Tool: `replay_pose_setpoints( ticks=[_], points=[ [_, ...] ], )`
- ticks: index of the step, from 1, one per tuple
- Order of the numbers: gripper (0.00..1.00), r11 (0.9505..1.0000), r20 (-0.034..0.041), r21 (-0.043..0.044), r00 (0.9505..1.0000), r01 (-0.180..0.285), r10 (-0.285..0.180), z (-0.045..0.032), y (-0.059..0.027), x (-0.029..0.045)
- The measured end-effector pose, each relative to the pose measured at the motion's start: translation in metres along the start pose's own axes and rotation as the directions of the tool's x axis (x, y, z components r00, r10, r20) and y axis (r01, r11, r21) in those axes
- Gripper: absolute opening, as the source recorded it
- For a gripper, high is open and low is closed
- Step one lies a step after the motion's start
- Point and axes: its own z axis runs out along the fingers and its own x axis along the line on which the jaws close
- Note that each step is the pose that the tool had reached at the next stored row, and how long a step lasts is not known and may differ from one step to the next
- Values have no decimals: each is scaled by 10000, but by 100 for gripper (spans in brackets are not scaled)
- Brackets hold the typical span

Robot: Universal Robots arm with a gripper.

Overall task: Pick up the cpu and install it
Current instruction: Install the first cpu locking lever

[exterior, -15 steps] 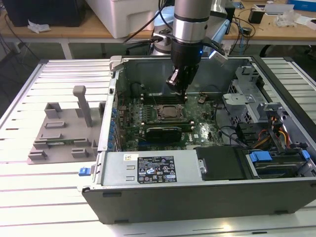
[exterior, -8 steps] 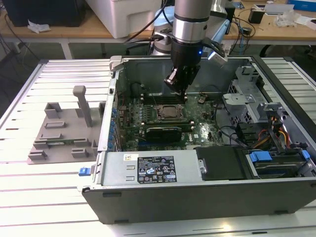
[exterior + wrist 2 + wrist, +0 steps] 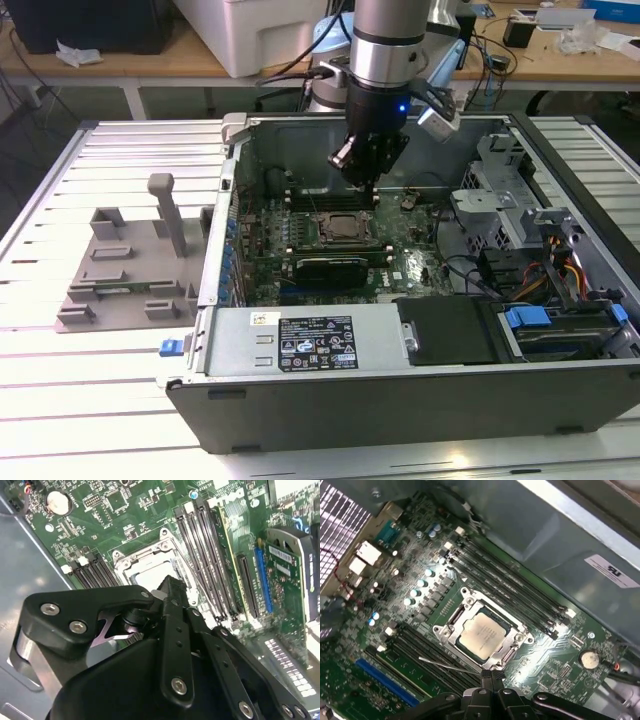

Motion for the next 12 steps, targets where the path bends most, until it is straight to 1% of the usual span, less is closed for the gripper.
replay_pose_setpoints(
  ticks=[2,6,10,12],
  points=[
    [11,9997,-5,-11,9997,-229,229,0,0,0],
    [11,9968,-20,-37,9968,-795,795,0,0,0],
    [11,9907,-36,-63,9907,-1358,1358,0,0,0],
    [11,9856,-47,-77,9856,-1689,1689,0,0,0]
  ],
)
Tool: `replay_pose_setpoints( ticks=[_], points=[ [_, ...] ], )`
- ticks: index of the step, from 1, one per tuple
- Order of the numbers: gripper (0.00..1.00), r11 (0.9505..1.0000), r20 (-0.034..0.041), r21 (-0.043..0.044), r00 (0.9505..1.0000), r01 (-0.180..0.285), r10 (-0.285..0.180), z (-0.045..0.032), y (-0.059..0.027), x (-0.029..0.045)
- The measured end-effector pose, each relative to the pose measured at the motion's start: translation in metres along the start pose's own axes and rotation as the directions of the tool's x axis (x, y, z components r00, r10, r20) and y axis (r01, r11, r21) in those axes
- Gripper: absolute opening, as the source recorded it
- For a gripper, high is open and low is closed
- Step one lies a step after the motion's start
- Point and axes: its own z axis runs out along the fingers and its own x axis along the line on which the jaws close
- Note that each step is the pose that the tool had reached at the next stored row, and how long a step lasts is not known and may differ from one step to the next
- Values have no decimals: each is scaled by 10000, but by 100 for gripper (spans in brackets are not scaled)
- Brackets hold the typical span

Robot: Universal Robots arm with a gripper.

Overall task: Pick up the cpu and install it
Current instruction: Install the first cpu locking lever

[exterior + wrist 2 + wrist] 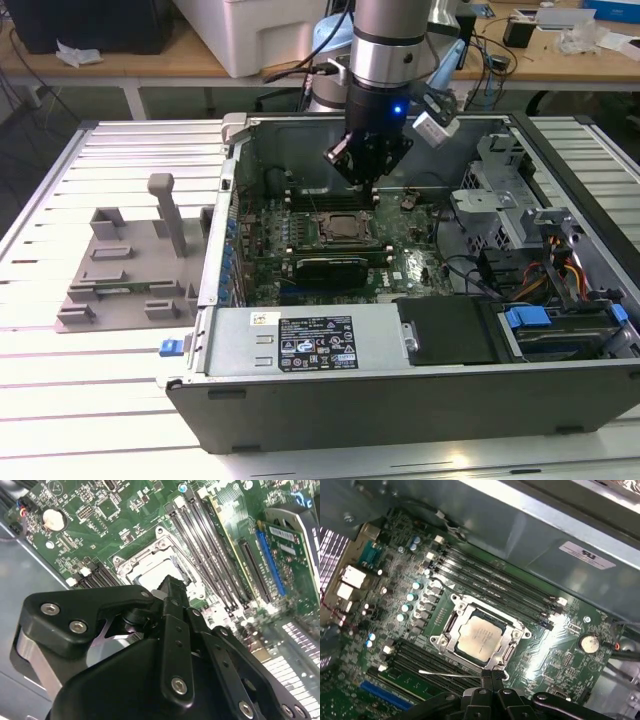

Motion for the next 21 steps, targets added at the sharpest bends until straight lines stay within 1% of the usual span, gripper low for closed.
replay_pose_setpoints(
  ticks=[3,5,7,9,11,13,15,16,18,21],
  points=[
    [11,9990,-11,-21,9990,-448,447,0,0,0],
    [11,9962,-23,-41,9962,-874,874,0,0,0],
    [11,9938,-29,-52,9938,-1107,1107,0,0,0],
    [11,9885,-41,-70,9885,-1511,1511,0,0,0],
    [11,9840,-49,-82,9840,-1782,1782,0,0,0],
    [11,9783,-59,-94,9783,-2070,2070,0,0,0],
    [11,9698,-71,-110,9699,-2435,2434,0,0,0],
    [11,9666,-76,-116,9666,-2562,2561,0,0,0],
    [11,9566,-89,-129,9567,-2911,2910,0,0,0],
    [11,9475,-100,-141,9476,-3196,3194,0,0,0]
  ],
)
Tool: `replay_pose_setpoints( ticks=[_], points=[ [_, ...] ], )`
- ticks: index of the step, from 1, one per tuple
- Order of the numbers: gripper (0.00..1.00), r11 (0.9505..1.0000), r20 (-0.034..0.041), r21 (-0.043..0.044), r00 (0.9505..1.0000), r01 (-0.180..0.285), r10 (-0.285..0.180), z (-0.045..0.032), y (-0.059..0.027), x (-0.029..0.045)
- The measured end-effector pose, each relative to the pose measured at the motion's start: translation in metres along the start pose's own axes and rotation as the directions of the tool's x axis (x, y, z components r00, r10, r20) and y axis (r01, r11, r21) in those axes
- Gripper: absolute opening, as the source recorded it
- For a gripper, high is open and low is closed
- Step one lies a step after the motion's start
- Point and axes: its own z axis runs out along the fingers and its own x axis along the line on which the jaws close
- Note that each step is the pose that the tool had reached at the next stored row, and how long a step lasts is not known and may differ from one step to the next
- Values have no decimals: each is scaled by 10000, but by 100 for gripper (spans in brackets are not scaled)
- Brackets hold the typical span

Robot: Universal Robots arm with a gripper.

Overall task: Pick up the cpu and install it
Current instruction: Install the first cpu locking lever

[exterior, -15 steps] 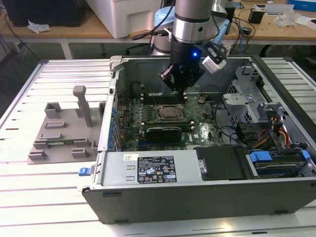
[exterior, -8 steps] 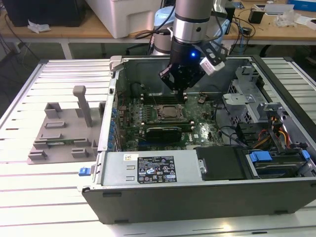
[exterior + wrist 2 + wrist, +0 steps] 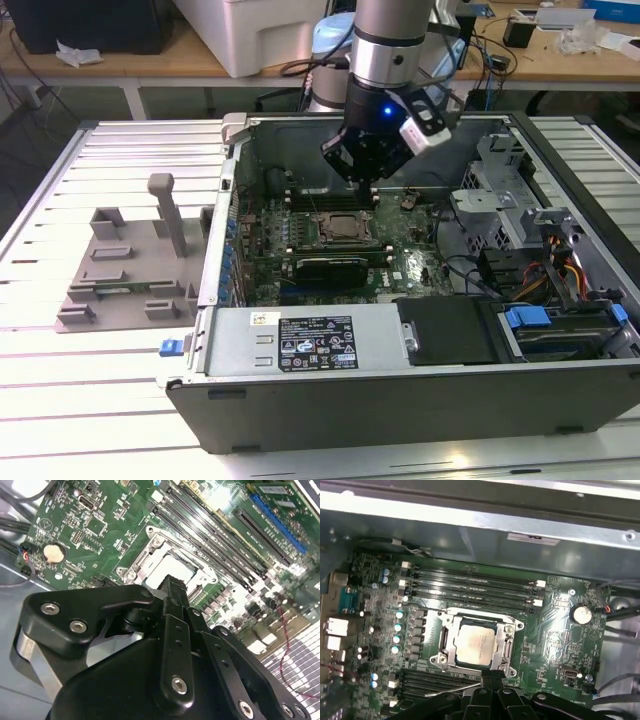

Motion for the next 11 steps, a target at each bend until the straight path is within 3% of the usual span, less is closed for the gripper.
replay_pose_setpoints(
  ticks=[5,7,8,11],
  points=[
    [11,9988,-11,-52,9989,-478,478,-1,-1,0],
    [11,9982,3,-273,9986,-537,537,0,0,0],
    [11,9973,16,-477,9985,-550,552,0,0,2],
    [11,9948,40,-865,9986,-531,537,0,-9,11]
  ],
)
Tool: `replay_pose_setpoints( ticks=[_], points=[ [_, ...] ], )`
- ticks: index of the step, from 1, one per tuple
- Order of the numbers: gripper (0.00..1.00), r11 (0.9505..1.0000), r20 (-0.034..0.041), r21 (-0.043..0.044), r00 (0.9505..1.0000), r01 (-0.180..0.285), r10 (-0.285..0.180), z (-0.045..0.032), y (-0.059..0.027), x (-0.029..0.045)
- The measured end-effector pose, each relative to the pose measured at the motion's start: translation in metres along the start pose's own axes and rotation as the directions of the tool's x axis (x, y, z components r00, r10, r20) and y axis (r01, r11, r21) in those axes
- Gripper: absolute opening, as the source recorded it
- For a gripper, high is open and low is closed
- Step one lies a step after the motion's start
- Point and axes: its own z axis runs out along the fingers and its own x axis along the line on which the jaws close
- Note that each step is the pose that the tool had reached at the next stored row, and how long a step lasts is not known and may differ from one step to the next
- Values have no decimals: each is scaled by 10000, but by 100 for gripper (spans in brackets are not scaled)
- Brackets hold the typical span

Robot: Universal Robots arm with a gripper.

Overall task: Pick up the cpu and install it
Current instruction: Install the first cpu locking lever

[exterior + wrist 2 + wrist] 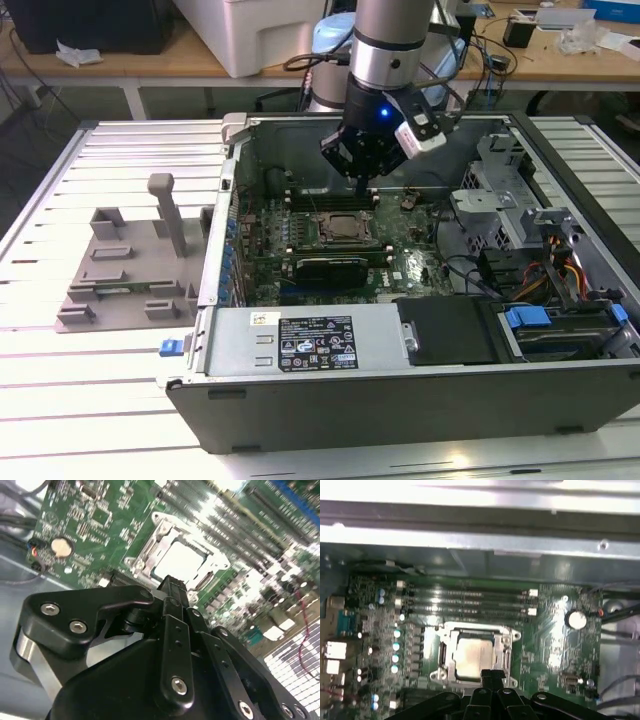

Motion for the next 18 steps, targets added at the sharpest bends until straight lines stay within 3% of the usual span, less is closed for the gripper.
replay_pose_setpoints(
  ticks=[1,4,7,14,18],
  points=[
    [11,10000,6,-86,10000,3,-3,0,-8,5],
    [11,10000,7,-88,10000,4,-4,0,-11,8],
    [11,10000,15,-88,10000,5,-5,5,-12,135],
    [11,10000,21,-91,10000,5,-5,24,11,501],
    [11,9999,22,-115,10000,6,-6,44,90,818]
  ],
)
